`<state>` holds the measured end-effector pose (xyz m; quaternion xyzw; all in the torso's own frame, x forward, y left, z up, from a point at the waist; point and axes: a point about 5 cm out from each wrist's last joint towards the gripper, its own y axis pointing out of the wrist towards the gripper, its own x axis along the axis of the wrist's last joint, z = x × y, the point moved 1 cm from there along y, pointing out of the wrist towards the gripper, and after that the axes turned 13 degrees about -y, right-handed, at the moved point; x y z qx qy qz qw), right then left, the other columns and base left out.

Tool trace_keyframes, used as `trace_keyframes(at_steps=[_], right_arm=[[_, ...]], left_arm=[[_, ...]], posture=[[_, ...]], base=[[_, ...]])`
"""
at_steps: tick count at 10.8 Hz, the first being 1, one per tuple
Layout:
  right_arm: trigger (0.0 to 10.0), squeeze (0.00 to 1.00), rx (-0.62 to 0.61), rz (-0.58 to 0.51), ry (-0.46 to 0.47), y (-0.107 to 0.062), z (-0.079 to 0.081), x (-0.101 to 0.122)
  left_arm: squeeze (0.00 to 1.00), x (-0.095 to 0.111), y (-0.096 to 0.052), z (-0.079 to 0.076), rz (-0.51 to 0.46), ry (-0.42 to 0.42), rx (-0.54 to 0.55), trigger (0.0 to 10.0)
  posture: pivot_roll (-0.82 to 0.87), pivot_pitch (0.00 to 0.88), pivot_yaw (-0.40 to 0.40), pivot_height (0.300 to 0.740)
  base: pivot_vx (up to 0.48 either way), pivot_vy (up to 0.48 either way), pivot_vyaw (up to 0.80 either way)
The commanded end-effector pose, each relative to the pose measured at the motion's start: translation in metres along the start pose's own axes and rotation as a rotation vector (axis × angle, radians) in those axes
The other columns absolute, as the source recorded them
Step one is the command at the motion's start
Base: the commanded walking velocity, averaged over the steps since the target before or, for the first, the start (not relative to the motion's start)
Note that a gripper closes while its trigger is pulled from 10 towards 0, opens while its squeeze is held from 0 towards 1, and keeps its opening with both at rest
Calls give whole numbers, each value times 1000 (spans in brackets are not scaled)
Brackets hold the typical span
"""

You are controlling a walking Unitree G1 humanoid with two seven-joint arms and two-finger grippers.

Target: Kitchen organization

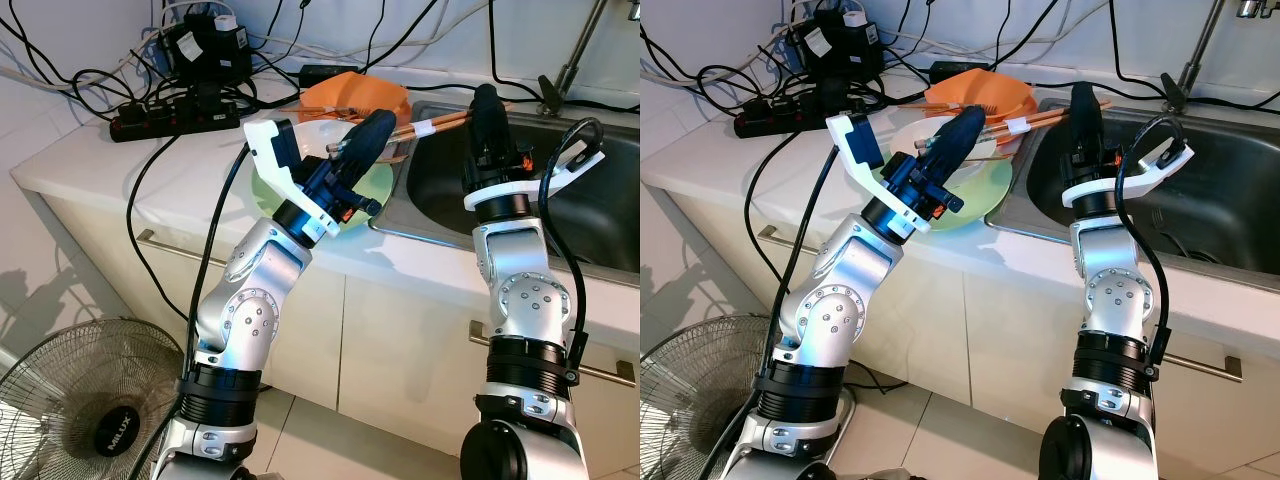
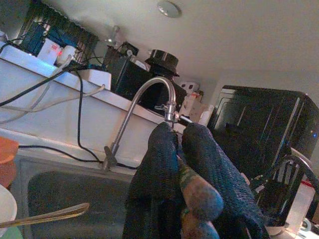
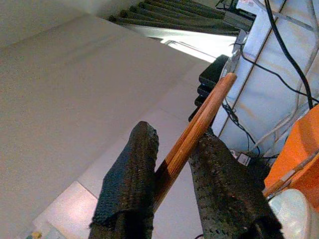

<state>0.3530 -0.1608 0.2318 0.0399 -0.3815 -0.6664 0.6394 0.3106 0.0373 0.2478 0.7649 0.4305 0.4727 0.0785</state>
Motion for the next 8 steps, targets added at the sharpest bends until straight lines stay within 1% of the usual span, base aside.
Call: trace_keyframes(at_steps=[1, 2, 3, 4, 5, 6, 7, 8], right_arm=[[0, 0, 5, -16, 9, 3, 3, 2], [0, 0, 6, -27, 21, 5, 3, 4], [0, 0, 6, -28, 17, 5, 4, 4], [0, 0, 5, -39, 28, 6, 5, 5], [0, 0, 2, -61, 56, 8, 7, 8], [0, 0, 1, -69, 65, 9, 7, 10], [0, 0, -18, -92, 94, 10, 6, 13], [0, 0, -56, -145, 146, 11, 1, 22]], left_arm=[[0, -1, -1, 2, 12, 4, 5, 10000], [0, 0, -3, 7, -3, -4, 43, 10000], [0, 1, -3, 9, -4, 2, 51, 10000], [1000, 0, -4, 13, -1, -11, 72, 10000], [1000, -2, -5, 16, 9, -11, 85, 10000], [1000, -3, -5, 16, 11, -13, 87, 10000], [1000, -5, -5, 17, 14, -21, 91, 10000], [1000, -6, -6, 18, 18, -32, 95, 10000]], posture=[[65, 0, 69, 740], [63, 0, 70, 740], [63, 0, 70, 740], [64, 0, 69, 740], [61, 0, 70, 740], [60, 0, 71, 740], [61, 0, 69, 740], [62, 0, 69, 740]], base=[[0, 0, 0], [0, 0, 0], [0, 0, 0], [0, 0, 0], [0, 0, 0], [0, 0, 0], [0, 0, 0], [0, 0, 0]])
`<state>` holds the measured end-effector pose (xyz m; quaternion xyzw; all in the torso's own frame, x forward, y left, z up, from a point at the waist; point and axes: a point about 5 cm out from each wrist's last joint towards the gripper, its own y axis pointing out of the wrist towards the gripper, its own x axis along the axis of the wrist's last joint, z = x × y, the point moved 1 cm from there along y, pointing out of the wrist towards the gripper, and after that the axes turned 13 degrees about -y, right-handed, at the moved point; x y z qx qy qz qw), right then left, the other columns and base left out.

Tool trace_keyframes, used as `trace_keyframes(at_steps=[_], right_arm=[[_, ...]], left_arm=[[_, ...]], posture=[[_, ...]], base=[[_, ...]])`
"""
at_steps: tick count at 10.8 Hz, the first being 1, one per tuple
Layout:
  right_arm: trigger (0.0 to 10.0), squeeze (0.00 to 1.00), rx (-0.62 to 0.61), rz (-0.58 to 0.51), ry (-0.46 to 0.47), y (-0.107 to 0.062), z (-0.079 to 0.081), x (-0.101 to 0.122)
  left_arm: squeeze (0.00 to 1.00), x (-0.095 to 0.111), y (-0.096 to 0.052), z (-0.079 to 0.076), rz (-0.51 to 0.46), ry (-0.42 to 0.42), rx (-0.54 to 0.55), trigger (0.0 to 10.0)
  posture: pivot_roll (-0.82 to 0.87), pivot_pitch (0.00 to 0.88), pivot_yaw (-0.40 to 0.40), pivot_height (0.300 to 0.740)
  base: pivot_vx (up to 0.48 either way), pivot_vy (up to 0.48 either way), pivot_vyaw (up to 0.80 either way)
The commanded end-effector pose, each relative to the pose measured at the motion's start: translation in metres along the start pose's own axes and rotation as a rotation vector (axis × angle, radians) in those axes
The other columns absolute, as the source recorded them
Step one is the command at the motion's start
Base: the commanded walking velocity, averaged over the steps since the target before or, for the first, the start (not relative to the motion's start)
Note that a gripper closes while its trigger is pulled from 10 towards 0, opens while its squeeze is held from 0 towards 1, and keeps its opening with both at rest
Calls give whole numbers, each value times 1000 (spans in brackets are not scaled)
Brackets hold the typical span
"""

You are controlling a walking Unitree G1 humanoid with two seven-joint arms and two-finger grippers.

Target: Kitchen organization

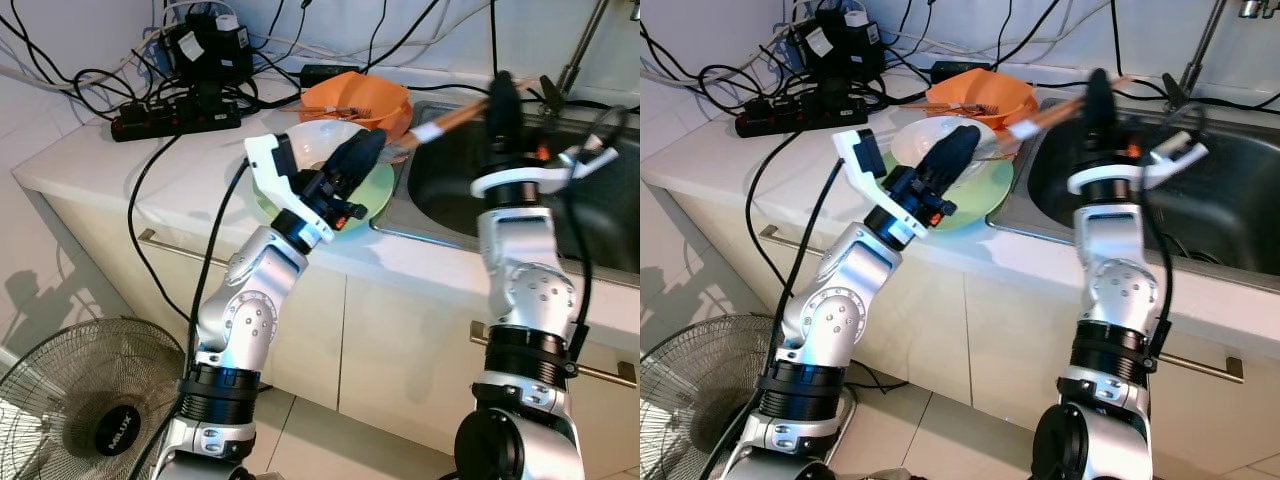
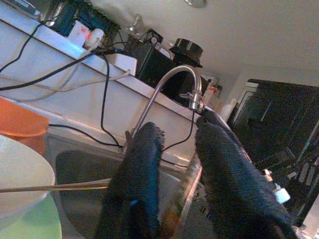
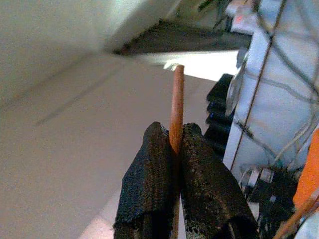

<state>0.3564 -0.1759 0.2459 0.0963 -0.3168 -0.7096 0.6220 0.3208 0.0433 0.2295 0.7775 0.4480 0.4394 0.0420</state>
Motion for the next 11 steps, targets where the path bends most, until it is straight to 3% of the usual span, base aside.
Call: trace_keyframes(at_steps=[1, 3, 4, 5, 7, 9, 11], right_arm=[[0, 0, -18, -32, 14, 4, 0, 5], [0, 0, -23, -37, 18, 5, 0, 6], [0, 0, -34, -59, 5, 5, 0, 12], [0, 0, -42, -77, -24, 6, -1, 20], [0, 0, -49, -156, -137, 10, -3, 57], [0, 0, -58, -191, -193, 10, -5, 74], [0, 0, -87, -199, -307, 8, -9, 84]], left_arm=[[1000, -1, 1, -2, 9, -10, -9, 10000], [1000, -6, -1, -1, 37, -1, -12, 10000], [0, -9, -3, 0, 60, 56, 0, 10000], [0, -9, -4, 1, 66, 92, 16, 10000], [0, -6, -9, 6, 105, 158, 35, 10000], [0, -10, -14, 9, 164, 206, 41, 10000], [0, -31, -19, 12, 369, 330, 27, 10000]], posture=[[60, 0, 70, 740], [60, 0, 72, 740], [63, 0, 72, 740], [63, 0, 72, 740], [64, 0, 76, 740], [62, 0, 81, 740], [62, 0, 87, 740]], base=[[0, 0, 0], [0, 0, 0], [0, 0, 0], [0, 0, 0], [0, 0, 0], [0, 0, 0], [0, 0, 0]])
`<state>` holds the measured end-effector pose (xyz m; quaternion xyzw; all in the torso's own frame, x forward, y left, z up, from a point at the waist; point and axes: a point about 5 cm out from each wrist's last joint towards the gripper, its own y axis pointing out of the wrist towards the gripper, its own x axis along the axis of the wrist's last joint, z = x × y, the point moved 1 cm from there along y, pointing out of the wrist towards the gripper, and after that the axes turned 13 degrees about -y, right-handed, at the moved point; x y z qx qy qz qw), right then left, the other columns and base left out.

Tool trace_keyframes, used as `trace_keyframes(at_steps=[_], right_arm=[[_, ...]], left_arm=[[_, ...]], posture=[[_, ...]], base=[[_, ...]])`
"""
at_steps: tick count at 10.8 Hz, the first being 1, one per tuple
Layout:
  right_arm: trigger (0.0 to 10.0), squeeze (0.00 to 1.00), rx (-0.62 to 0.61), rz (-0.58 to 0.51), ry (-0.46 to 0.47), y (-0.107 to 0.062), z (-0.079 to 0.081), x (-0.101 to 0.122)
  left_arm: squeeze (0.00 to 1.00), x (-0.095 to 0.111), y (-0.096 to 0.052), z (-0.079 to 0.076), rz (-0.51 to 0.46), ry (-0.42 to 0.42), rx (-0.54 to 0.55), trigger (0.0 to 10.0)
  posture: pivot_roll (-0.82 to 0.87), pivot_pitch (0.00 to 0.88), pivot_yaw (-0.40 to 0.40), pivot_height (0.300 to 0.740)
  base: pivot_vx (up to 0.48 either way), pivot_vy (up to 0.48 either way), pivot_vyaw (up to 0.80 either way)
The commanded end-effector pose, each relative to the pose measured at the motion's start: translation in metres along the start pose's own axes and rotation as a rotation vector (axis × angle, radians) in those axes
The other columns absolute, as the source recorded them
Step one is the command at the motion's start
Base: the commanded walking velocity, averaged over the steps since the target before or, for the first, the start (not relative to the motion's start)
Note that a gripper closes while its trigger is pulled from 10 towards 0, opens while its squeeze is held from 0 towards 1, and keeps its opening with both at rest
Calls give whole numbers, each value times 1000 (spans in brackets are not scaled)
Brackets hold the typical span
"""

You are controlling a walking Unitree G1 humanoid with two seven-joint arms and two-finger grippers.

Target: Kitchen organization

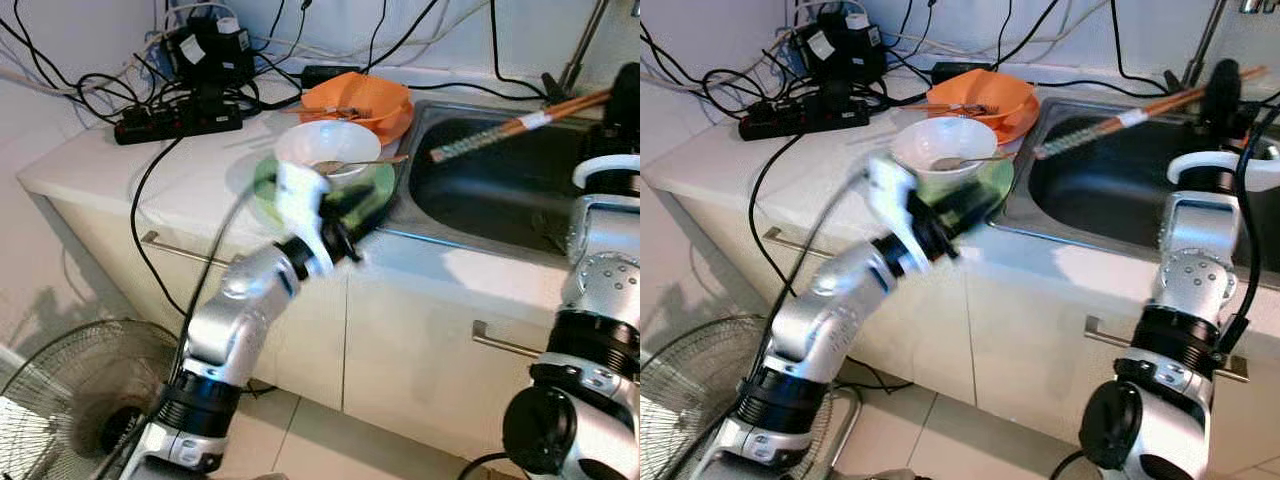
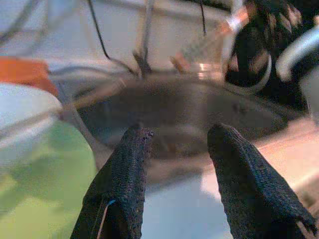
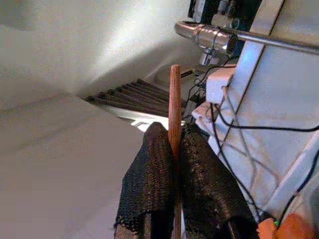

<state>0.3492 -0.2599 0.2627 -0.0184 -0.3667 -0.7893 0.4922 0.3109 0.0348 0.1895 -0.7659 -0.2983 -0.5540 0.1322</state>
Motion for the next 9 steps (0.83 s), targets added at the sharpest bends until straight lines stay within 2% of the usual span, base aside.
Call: trace_keyframes(at_steps=[1, 2, 3, 5, 6, 8, 9], right_arm=[[0, 0, -6, 18, -49, 1, -1, -3], [10000, 0, -33, 53, -156, 0, -6, -9], [10000, 0, -36, 63, -186, 0, -7, -11], [10000, 0, -79, 118, -464, -3, -14, -22], [10000, 0, -79, 119, -503, -3, -13, -25], [10000, 0, -68, 135, -702, -3, -14, -29], [10000, 0, -69, 134, -744, -4, -14, -31]], left_arm=[[0, -4, 3, -4, 54, 42, -16, 10000], [0, -9, 10, -3, 103, 75, -1, 10000], [0, -10, 12, -3, 118, 83, -1, 10000], [0, -15, 28, -3, 159, 103, 8, 10000], [0, -16, 30, -3, 167, 101, 12, 10000], [0, -18, 44, -2, 202, 106, 17, 10000], [0, -14, 52, -3, 193, 112, 14, 10000]], posture=[[65, 0, 89, 740], [65, 0, 91, 740], [65, 0, 92, 740], [63, 0, 95, 740], [60, 0, 96, 740], [60, 0, 95, 740], [54, 0, 97, 740]], base=[[0, 0, 0], [0, 0, 0], [0, 0, 0], [0, 0, 0], [0, 0, 0], [0, 0, 0], [0, 0, 0]])
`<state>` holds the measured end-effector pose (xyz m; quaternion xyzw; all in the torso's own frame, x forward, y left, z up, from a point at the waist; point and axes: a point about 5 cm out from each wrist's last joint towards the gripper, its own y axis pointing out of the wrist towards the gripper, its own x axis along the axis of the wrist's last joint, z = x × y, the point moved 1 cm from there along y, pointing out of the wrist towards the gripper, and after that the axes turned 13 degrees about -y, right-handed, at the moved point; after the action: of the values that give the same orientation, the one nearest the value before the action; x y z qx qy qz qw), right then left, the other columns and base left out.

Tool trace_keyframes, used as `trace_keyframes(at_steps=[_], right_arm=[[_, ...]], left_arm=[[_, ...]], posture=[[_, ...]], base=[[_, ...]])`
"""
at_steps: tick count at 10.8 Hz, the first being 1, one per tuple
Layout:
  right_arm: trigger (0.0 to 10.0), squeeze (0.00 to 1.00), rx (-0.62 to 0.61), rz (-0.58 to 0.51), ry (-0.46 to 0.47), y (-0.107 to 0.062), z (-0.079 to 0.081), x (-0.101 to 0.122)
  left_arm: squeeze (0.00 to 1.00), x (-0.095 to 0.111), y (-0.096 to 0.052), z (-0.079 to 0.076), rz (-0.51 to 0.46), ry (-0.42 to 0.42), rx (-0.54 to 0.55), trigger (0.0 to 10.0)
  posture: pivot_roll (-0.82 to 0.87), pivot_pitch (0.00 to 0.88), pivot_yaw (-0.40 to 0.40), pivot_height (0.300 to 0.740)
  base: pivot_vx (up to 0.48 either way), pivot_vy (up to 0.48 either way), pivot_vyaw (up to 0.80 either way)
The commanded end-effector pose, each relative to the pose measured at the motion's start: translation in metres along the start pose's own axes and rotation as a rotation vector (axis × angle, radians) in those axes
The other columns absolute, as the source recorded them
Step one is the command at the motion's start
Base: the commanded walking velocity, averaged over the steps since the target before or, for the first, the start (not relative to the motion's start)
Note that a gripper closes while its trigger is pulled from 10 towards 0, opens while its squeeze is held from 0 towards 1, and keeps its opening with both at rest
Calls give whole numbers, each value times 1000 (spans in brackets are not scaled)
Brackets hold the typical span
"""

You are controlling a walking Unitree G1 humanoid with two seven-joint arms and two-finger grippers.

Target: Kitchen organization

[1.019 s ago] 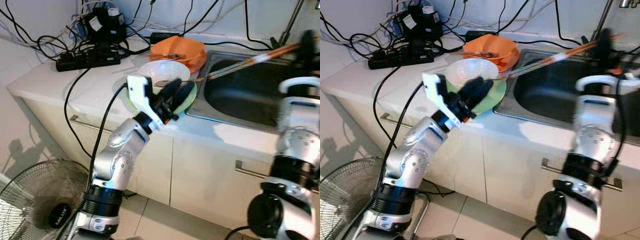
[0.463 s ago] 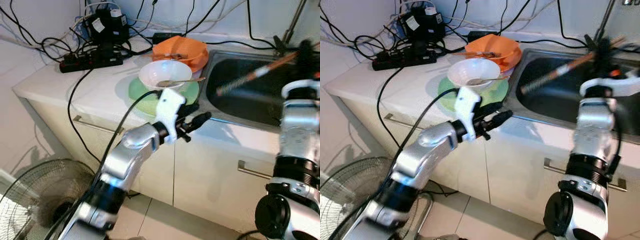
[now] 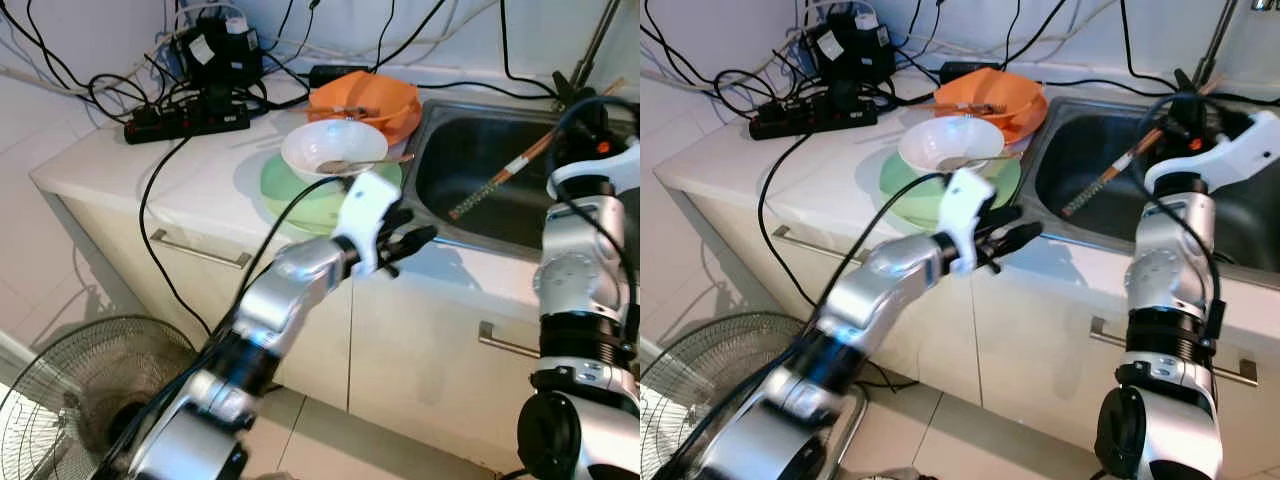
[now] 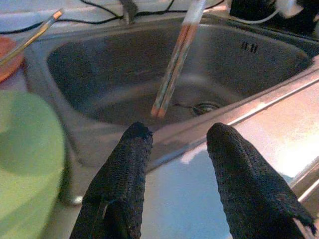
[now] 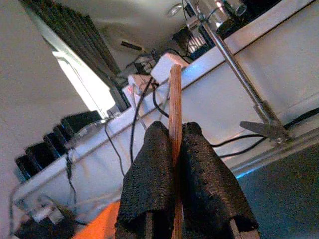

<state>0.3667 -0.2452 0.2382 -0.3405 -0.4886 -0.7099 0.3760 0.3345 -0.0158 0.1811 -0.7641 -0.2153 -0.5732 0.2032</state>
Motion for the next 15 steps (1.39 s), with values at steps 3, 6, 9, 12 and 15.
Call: trace_keyframes(at_steps=[3, 6, 9, 12, 15], right_arm=[[10000, 0, 4, 16, -189, -1, 1, -10], [10000, 0, 18, 17, -318, -4, 4, -17], [10000, 0, 33, 45, -372, -8, 7, -30], [10000, 0, 41, 60, -394, -8, 8, -35], [10000, 992, 56, 89, -407, -11, 9, -43]], left_arm=[[0, 11, 15, 1, 2, 36, 5, 10000], [0, 10, 22, 3, 23, 47, 16, 10000], [0, 8, 25, 7, 24, 43, 32, 10000], [0, 10, 24, 11, 14, 40, 44, 10000], [0, 9, 24, 13, 13, 37, 52, 10000]], posture=[[45, 0, 102, 740], [38, 0, 107, 740], [41, 0, 107, 740], [48, 0, 99, 740], [51, 0, 93, 740]], base=[[0, 0, 0], [0, 0, 0], [0, 0, 0], [0, 0, 0], [0, 0, 0]])
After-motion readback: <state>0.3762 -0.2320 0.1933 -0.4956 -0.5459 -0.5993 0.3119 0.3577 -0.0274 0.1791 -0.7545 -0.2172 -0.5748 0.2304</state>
